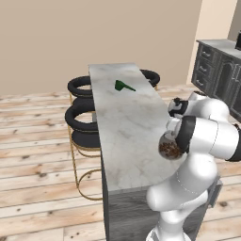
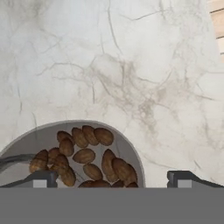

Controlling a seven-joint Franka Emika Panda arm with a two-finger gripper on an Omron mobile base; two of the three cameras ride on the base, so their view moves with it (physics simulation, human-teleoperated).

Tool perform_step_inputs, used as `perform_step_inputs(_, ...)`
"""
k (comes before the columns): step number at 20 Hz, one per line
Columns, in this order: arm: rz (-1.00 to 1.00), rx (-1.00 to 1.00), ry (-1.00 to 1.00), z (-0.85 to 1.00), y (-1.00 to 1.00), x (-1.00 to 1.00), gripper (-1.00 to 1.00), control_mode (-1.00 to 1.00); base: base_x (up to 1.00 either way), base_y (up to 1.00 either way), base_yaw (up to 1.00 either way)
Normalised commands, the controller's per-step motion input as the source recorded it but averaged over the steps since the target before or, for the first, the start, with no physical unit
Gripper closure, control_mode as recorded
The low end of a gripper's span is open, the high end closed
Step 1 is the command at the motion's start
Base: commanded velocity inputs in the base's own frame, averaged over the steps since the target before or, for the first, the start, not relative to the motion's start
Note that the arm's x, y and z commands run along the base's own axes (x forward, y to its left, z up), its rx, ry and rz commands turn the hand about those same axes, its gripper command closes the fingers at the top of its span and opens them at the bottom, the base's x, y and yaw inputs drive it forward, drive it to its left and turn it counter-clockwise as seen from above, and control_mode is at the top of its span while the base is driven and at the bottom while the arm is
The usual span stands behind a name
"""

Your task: Pick the jar and candle from the dining table and place them in the open cabinet. Close the cabinet after placing the objects.

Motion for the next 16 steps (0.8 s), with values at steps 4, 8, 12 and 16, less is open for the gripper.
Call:
perform_step_inputs(4,0.00,-0.03,-0.01,-0.34,0.00,-0.07,-1.00,-1.00,0.00,0.00,0.00)
perform_step_inputs(8,0.00,-0.03,0.00,-0.29,0.00,-0.17,-1.00,-1.00,0.00,0.00,0.00)
perform_step_inputs(12,0.00,-0.03,0.00,-0.28,-0.01,-0.06,-1.00,-1.00,0.00,0.00,0.00)
perform_step_inputs(16,0.00,-0.01,0.00,-0.17,-0.01,0.00,-1.00,-1.00,0.00,0.00,0.00)
